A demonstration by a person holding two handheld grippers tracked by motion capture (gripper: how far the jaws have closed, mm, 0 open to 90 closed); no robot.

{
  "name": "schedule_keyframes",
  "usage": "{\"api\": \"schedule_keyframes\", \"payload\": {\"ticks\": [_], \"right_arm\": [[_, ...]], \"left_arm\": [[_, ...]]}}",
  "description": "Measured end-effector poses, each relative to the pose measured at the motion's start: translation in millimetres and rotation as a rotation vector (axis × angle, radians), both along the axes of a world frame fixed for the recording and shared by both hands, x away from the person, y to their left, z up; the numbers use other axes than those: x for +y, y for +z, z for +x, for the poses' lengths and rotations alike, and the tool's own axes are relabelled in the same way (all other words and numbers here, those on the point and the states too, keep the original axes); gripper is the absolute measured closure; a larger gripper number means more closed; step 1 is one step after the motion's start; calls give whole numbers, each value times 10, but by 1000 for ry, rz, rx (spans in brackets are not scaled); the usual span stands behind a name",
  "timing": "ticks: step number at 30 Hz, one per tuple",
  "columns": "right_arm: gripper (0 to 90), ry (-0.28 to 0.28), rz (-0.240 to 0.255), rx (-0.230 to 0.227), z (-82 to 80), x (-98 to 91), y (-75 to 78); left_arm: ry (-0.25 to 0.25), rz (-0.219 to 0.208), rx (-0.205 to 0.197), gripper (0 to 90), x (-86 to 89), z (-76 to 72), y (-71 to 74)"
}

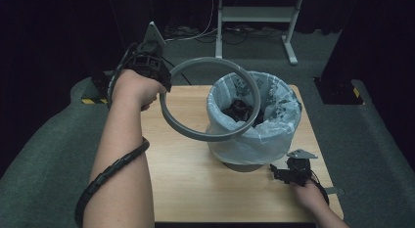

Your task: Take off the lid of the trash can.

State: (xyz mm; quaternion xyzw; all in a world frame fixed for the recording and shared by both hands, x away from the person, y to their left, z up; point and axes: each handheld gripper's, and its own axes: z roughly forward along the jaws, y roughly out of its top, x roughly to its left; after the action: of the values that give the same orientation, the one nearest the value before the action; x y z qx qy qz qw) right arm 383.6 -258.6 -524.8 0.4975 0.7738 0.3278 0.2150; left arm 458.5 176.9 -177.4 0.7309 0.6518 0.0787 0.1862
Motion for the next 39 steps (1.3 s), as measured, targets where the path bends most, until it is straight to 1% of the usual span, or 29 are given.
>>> {"api": "schedule_keyframes", "payload": {"ticks": [1,2,3,6,7,14,16,19,24,28,29,30,33,39], "right_arm": [[101,1,0,-1,1,0,0],[101,1,0,-1,0,0,0],[101,1,0,-1,0,0,0],[101,1,0,-1,0,0,0],[101,1,0,-1,0,0,0],[101,-1,0,-1,-1,1,-1],[101,0,0,-1,-1,1,-1],[101,0,0,-1,-1,1,-1],[101,0,0,-1,0,1,-1],[100,0,0,-1,0,2,-1],[100,0,0,-1,0,2,-1],[100,0,0,-1,0,2,-1],[101,0,0,-1,0,3,-1],[101,1,-1,-3,1,2,-2]], "left_arm": [[8,-3,2,783,33,-9,-8],[8,2,1,783,58,-14,-10],[13,-11,0,783,87,-23,-15],[25,-16,-3,783,189,-53,-27],[27,-15,3,783,213,-59,-31],[49,-21,5,783,406,-122,-77],[61,-34,4,783,465,-142,-89],[64,-28,5,784,540,-165,-101],[84,-33,3,783,680,-211,-143],[96,-42,13,783,762,-231,-217],[99,-44,9,784,774,-235,-232],[101,-40,12,784,798,-240,-249],[106,-48,20,783,858,-257,-275],[122,-51,15,784,979,-305,-297]]}}
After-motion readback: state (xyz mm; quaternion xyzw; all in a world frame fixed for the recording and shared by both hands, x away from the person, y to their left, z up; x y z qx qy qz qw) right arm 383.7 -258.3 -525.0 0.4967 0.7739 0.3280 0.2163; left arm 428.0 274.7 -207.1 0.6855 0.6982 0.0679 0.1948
